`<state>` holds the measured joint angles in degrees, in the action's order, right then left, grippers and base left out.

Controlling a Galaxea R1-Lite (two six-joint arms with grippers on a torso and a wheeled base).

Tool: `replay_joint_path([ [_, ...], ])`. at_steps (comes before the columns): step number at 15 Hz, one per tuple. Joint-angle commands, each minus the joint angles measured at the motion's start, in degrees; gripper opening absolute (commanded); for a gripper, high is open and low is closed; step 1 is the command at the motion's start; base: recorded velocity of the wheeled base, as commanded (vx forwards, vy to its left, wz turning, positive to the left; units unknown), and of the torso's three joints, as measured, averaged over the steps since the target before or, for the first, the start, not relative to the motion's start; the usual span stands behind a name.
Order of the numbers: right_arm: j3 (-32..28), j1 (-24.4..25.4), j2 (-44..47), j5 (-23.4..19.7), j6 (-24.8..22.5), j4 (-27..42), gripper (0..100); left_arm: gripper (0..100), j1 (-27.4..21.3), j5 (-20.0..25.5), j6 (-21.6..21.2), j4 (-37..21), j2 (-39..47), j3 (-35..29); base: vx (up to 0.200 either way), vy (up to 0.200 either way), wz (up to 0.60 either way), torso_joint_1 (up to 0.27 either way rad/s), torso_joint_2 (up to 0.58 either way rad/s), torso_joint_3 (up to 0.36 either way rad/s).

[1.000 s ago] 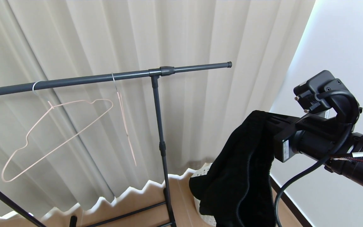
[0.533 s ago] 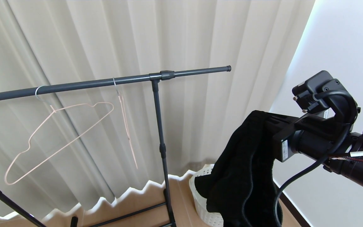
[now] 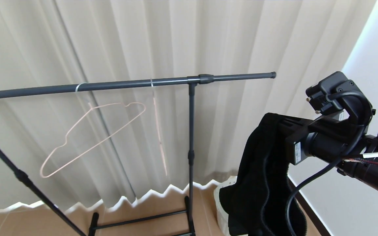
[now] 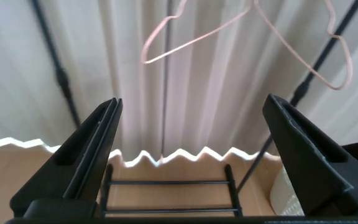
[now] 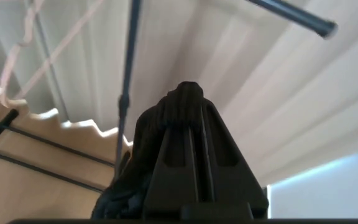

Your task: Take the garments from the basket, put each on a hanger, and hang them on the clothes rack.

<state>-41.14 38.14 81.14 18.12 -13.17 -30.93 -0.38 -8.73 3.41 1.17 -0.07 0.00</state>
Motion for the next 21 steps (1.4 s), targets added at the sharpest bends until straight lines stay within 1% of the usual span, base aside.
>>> replay_joint_path([
  [1,0.10,-0.35,0.07,-0.01,-0.02,0.08,0,100,0.03,0.03,0.01,0.06,0.07,0.00,0.000,0.000,0.60,0.002,0.00,-0.002],
  [2,-0.17,-0.44,0.16,-0.01,-0.02,0.08,0,100,0.03,0.03,0.01,0.06,0.07,0.00,0.000,0.000,0.00,0.000,0.00,0.000],
  [7,-0.17,-0.88,0.69,-0.10,-0.02,0.08,0,100,0.03,0.03,-0.07,0.06,0.07,0.00,-0.200,0.000,0.00,0.004,0.00,-0.003],
  [14,0.01,-1.58,0.25,-0.10,-0.46,0.08,0,100,0.03,0.12,-0.07,0.06,0.07,0.00,0.000,0.200,0.00,-0.004,0.00,0.004],
  [17,0.63,-1.67,0.77,-0.01,-2.04,-2.56,0,100,0.03,0.12,-0.16,-0.03,0.07,0.00,0.000,0.200,0.00,0.004,0.00,-0.001],
  [18,0.80,-1.67,0.60,-0.01,-2.22,-2.65,0,100,0.03,0.12,-0.07,0.06,0.07,0.00,0.000,0.000,0.00,0.000,0.00,0.000],
  [21,0.98,-2.11,0.77,0.25,-5.82,-2.73,0,100,0.03,0.03,-0.16,0.06,0.07,0.00,0.000,0.000,0.00,0.000,0.00,0.000],
])
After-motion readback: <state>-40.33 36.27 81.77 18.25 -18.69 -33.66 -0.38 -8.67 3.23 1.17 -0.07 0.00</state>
